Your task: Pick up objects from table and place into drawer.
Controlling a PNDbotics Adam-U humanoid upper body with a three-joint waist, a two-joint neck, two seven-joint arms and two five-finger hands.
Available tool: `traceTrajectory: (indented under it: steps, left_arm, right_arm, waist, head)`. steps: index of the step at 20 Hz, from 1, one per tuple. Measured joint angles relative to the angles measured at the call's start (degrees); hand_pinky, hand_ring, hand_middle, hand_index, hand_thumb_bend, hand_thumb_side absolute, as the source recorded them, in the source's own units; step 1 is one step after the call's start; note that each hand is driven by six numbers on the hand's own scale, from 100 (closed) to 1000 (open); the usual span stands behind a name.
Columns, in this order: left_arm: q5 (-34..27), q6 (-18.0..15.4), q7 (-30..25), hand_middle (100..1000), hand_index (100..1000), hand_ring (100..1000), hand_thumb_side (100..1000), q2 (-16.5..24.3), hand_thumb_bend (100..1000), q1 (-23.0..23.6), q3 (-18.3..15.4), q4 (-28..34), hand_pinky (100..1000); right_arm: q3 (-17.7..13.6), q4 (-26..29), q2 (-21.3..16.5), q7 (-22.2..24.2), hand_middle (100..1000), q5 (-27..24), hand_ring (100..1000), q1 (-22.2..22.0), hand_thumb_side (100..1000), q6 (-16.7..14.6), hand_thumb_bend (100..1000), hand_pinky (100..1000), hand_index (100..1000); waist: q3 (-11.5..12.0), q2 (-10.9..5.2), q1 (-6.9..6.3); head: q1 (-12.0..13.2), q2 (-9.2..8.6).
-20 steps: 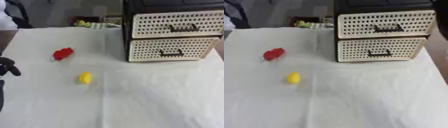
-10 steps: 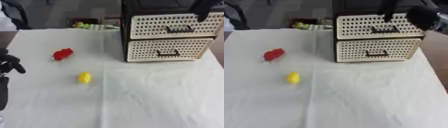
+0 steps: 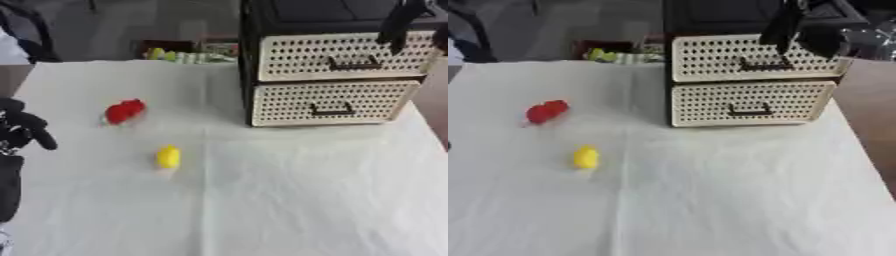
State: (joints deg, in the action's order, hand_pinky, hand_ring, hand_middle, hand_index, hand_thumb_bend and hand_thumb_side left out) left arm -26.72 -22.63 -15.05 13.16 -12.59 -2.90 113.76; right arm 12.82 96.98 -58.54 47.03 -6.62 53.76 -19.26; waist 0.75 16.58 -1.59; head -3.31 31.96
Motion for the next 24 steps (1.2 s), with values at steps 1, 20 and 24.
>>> traceTrajectory:
  steps: [1,20,24]
  left_arm:
    - [-0.04,0.01,-0.01,647,715,601,806,0.03,100,0.0,0.01,0.0,447]
    - [-0.21,0.8,-0.2,648,714,602,809,0.45,100,0.18,0.29,0.0,446]
    - [-0.21,0.99,-0.18,649,715,603,809,0.45,100,0.25,0.29,0.0,447]
  right_arm:
    - [0.86,-1.2,0.39,-0.07,539,0.69,698,0.78,943,-0.07,100,623,806]
    - [8.11,-17.27,4.49,0.28,100,8.44,263,5.74,889,0.28,263,100,861]
    - [8.24,-17.56,4.49,0.98,100,9.28,230,5.26,873,0.98,629,100,863]
  waist:
    - [0.02,0.0,0.01]
    - [-0.34,-0.66,0.67]
    - [-0.38,-0.66,0.68]
  head:
    - [-0.33,-0.2]
    - [-1.39,-1.9]
    - [-1.32,-1.9]
